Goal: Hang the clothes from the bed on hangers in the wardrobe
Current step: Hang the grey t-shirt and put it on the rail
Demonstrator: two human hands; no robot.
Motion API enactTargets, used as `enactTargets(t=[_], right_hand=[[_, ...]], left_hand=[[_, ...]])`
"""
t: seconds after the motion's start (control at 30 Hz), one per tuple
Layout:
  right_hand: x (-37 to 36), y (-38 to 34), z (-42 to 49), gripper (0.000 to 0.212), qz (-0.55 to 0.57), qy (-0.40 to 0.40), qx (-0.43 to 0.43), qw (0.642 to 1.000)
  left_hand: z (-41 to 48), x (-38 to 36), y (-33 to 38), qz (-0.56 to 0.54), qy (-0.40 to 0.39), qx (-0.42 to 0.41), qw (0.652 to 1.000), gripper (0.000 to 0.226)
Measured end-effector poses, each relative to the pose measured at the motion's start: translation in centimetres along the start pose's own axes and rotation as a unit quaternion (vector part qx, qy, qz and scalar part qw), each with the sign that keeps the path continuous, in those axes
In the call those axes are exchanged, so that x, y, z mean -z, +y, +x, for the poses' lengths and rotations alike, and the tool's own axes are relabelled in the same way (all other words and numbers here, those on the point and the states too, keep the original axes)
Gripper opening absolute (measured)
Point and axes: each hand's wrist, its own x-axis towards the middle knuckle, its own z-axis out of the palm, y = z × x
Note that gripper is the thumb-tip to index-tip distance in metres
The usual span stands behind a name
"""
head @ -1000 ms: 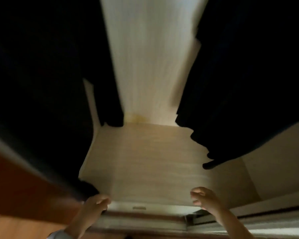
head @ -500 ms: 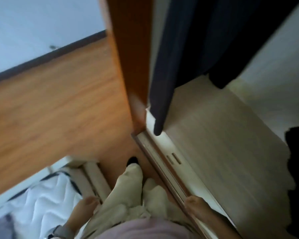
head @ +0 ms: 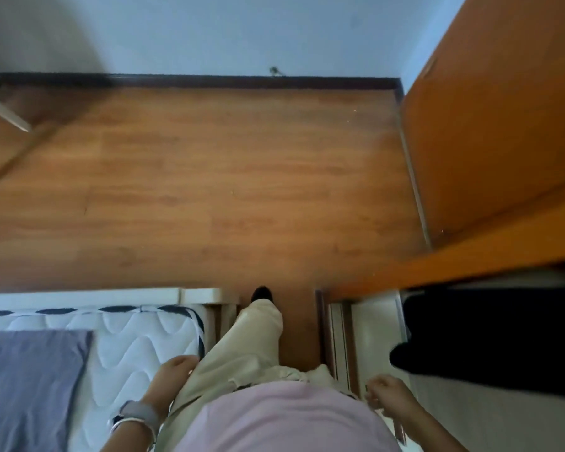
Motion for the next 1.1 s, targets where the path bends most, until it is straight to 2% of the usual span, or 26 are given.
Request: enactTargets(t=[0.2,0.3,0.47,0.57,0.73,0.87,0.93,1.0,1.1], right_hand=[[2.8,-18.7,1.4,0.02,-0.015,-0.023,0.139,0.99],[4.3,-26.6,2.2,0.014,-0.01,-0.023,0.172,0.985],[7.3,-34.8,6.3,0.014,-0.046,0.008,0.153,0.987],[9.6,-38.7,9.9,0.015,-0.125,-0.004,0.136,0.983],[14.3,-48.7,15.4,0.021,-0.223,-0.016,0.128,0.966],[15.2,-57.8,18.2,0.019,-0.304,-0.019,0.136,0.943],[13.8,-62.4,19.0,0.018,-0.353,-0.024,0.135,0.926],[10.9,-66.8,19.4,0.017,-0.4,-0.045,0.137,0.905],[4.4,-72.8,18.7,0.02,-0.465,-0.079,0.158,0.868]], left_hand=[[4.6,4.5,9.1,-0.124,0.023,0.032,0.991,0.017],[6.7,5.9,12.2,-0.166,0.038,0.034,0.985,0.021],[9.5,6.5,16.0,-0.24,0.044,0.104,0.964,0.019],[12.0,6.6,18.5,-0.281,0.066,0.14,0.947,0.019],[15.3,7.0,24.8,-0.36,0.123,0.168,0.909,0.021],[15.8,8.6,30.2,-0.417,0.175,0.127,0.883,0.016],[15.5,9.5,31.0,-0.44,0.208,0.126,0.865,0.015],[15.1,10.4,30.6,-0.475,0.249,0.138,0.833,0.016],[14.7,10.4,28.7,-0.522,0.273,0.209,0.781,0.014]])
